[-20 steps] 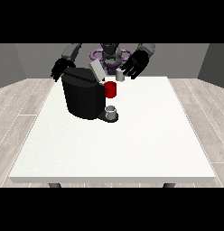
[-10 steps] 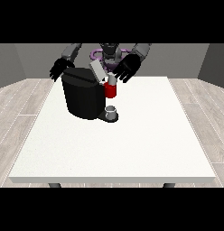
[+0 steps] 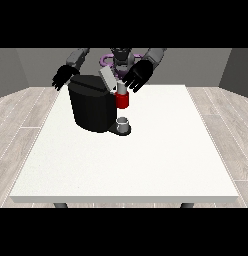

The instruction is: Insert the coffee pod into the coffee machine and close the lid

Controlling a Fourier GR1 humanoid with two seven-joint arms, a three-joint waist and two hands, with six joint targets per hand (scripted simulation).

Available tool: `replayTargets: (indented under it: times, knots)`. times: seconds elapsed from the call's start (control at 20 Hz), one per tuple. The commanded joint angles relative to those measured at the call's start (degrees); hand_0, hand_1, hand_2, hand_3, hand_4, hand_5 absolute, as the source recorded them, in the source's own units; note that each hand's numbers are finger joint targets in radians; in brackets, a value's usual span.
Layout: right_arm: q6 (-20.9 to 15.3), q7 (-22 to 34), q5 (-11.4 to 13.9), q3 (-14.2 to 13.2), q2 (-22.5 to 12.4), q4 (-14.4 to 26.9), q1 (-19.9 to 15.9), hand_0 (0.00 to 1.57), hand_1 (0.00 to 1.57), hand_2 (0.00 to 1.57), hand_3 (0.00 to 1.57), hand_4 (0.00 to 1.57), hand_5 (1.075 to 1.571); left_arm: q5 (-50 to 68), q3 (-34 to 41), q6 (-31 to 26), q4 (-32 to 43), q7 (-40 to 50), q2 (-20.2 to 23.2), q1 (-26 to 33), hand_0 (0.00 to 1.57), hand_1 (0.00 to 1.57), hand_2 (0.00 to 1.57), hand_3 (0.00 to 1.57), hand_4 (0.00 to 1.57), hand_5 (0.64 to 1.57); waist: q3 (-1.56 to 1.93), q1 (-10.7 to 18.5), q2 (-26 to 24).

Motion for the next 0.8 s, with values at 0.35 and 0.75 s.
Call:
replayTargets:
  times: [0.35,0.75]
  knots:
    - [-1.46,-1.39,1.06,1.57,1.95,-1.57,2.22,0.00,0.00,0.00,0.00,0.45,1.571,-1.25,-0.24,1.68,1.66,-0.85,-1.35,1.16,1.19,1.19,1.27,1.20,0.51,1.571,0.00,-0.67,0.60]
    - [-1.46,-3.59,-0.15,-0.44,1.82,1.42,-0.06,0.00,0.00,0.00,0.00,0.45,1.571,-1.15,-0.20,-1.71,1.39,-2.32,0.34,-0.97,1.25,1.25,1.28,1.18,0.48,1.571,0.01,1.58,3.14]
